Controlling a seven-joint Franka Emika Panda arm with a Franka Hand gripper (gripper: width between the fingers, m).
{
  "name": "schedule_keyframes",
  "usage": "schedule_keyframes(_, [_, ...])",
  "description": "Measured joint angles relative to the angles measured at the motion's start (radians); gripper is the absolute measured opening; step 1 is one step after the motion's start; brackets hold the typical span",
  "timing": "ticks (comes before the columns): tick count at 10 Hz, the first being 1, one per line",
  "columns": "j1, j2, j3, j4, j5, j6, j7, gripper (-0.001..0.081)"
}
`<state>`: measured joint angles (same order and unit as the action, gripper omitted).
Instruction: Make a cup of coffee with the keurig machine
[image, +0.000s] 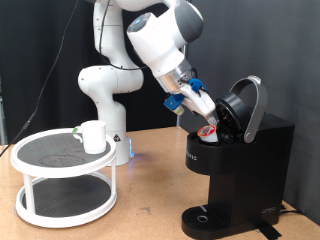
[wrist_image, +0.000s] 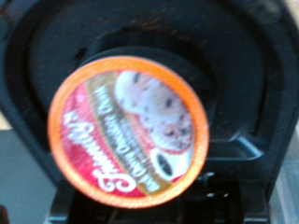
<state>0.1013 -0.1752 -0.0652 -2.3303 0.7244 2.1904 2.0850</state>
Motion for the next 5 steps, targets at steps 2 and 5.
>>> schedule_keyframes(2, [0.001,0.004,0.012,-0.008,-0.03,-0.003,0.046,0.0734])
schedule_keyframes(5, [0.011,0.035,0.038,-0.014,-0.021,-0.003,0.067,0.0734])
